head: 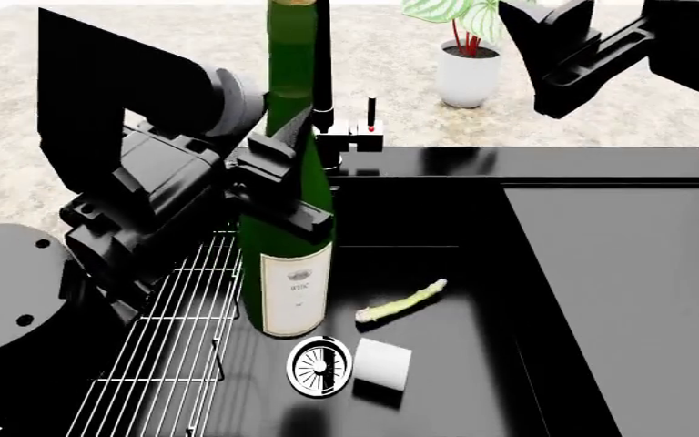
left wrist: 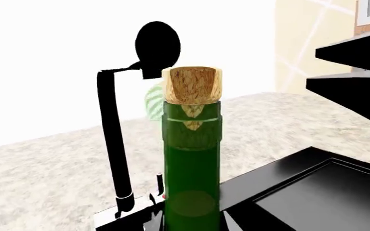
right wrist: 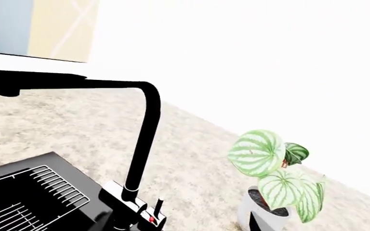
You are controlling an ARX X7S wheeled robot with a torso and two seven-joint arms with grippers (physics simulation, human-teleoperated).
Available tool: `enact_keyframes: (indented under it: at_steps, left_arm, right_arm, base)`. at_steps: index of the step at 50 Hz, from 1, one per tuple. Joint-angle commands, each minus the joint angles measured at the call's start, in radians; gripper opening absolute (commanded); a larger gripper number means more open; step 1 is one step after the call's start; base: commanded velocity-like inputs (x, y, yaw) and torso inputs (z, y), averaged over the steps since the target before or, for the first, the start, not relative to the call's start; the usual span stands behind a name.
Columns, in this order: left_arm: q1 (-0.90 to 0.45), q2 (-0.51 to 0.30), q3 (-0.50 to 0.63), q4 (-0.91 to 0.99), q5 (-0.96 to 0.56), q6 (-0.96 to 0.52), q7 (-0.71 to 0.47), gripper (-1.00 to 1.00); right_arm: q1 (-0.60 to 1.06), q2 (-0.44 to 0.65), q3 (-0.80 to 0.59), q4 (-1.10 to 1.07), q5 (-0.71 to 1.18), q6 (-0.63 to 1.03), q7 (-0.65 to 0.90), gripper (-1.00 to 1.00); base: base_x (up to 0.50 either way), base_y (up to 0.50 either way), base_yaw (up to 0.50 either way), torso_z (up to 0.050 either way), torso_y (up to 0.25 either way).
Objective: Pick the mug and bottle and place them in the sink. Then turn on the water.
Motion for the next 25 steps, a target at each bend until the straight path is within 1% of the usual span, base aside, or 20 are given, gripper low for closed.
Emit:
enact_keyframes:
  at_steps: [1,2,5,10,20,25]
  left_arm:
    - [0.061,0.037,0.037,-0.036,0.024,-0.008,0.047,-1.00]
    - [0.051,0.042,0.057,-0.042,0.022,-0.049,0.074,-1.00]
    - [0.058,0.054,0.070,-0.101,0.016,-0.062,0.099,-1.00]
    - [0.100,0.058,0.077,-0.170,0.023,-0.036,0.139,-1.00]
    - [0.131,0.087,0.098,-0.264,0.033,-0.038,0.164,-1.00]
    - [0.142,0.117,0.110,-0.308,0.042,-0.044,0.164,-1.00]
  right_arm:
    - [-0.020,-0.003,0.034,-0.002,-0.018,-0.054,0.034,1.00]
    - [-0.019,-0.003,0.036,-0.006,-0.018,-0.052,0.031,1.00]
    - [-0.027,0.001,0.037,-0.012,-0.022,-0.057,0.022,1.00]
    - [-0.039,-0.005,0.040,-0.003,-0.019,-0.060,0.027,1.00]
    - [-0.046,-0.005,0.048,-0.006,-0.026,-0.055,0.029,1.00]
    - [-0.053,-0.007,0.052,-0.002,-0.027,-0.056,0.029,1.00]
  base:
    - [0.05,0.00,0.00,0.000,0.000]
    - [0.05,0.00,0.01,0.000,0.000]
    - [0.05,0.00,0.01,0.000,0.000]
    - [0.05,0.00,0.01,0.000,0.000]
    - [0.05,0.00,0.01,0.000,0.001]
    - [0.05,0.00,0.01,0.000,0.000]
